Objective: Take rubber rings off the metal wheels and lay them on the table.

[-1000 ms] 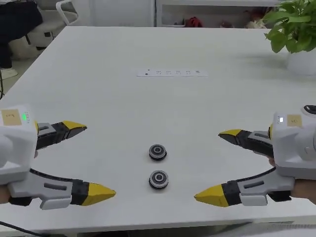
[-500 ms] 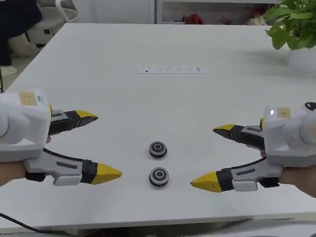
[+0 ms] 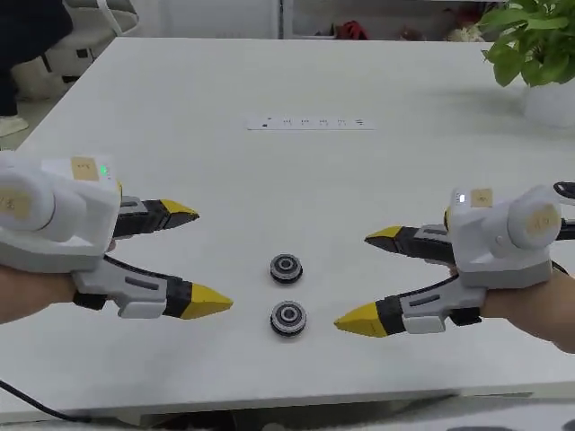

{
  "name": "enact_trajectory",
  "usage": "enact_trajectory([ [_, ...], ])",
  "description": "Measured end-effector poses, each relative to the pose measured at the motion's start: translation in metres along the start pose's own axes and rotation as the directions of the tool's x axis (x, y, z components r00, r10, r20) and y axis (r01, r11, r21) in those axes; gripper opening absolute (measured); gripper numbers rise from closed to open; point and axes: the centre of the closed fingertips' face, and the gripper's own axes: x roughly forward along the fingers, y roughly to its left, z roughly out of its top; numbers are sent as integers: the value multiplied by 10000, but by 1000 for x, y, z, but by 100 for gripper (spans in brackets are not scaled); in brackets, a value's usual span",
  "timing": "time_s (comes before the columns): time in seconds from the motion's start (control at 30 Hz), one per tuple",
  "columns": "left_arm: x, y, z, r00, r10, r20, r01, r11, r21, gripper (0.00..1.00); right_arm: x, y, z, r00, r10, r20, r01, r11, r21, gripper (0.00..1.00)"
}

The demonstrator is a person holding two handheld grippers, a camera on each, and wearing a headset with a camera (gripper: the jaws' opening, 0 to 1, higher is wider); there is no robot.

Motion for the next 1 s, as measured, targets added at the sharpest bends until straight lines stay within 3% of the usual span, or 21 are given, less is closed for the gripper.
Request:
enact_trajectory([
  [0.67,29,-6,-14,9960,-796,-396,784,9964,-328,62,26,1,-22,9948,839,-583,-822,9961,305,58],
  [1.0,44,-15,-19,9880,-1435,-574,1415,9892,-378,55,38,4,-30,9878,1237,-952,-1215,9922,282,51],
])
